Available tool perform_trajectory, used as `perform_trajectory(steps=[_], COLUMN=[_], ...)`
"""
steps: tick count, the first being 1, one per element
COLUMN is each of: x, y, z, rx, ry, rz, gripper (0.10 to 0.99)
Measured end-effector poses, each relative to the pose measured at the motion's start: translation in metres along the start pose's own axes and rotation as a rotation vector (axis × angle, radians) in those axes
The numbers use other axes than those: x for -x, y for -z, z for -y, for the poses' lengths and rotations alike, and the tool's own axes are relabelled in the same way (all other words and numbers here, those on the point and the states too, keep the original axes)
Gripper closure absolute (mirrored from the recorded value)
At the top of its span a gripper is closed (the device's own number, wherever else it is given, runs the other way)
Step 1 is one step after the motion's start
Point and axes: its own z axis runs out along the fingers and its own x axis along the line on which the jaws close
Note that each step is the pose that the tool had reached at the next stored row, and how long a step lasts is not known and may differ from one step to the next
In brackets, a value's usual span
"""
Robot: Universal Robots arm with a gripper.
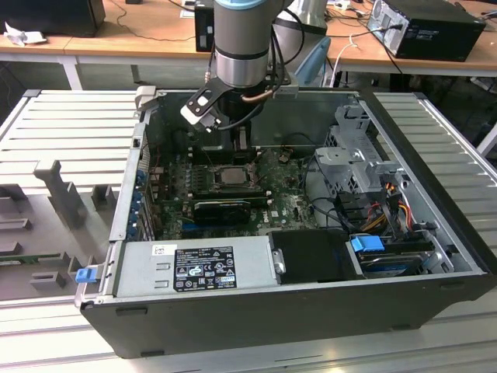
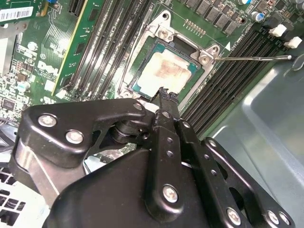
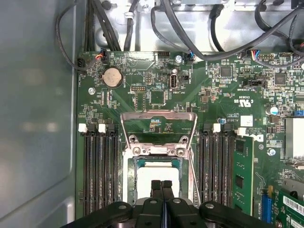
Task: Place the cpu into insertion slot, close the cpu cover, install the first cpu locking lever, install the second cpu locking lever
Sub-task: 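Close the cpu cover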
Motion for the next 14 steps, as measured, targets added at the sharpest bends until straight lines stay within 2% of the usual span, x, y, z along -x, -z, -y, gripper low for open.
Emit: perform_trajectory(steps=[10, 14], x=[-0.0001, -0.0003], y=[0.0008, 0.0082], z=[-0.0024, -0.0027], rx=[0.0, 0.0], ry=[0.0, 0.0], rz=[0.0, 0.0], gripper=[0.98, 0.98])
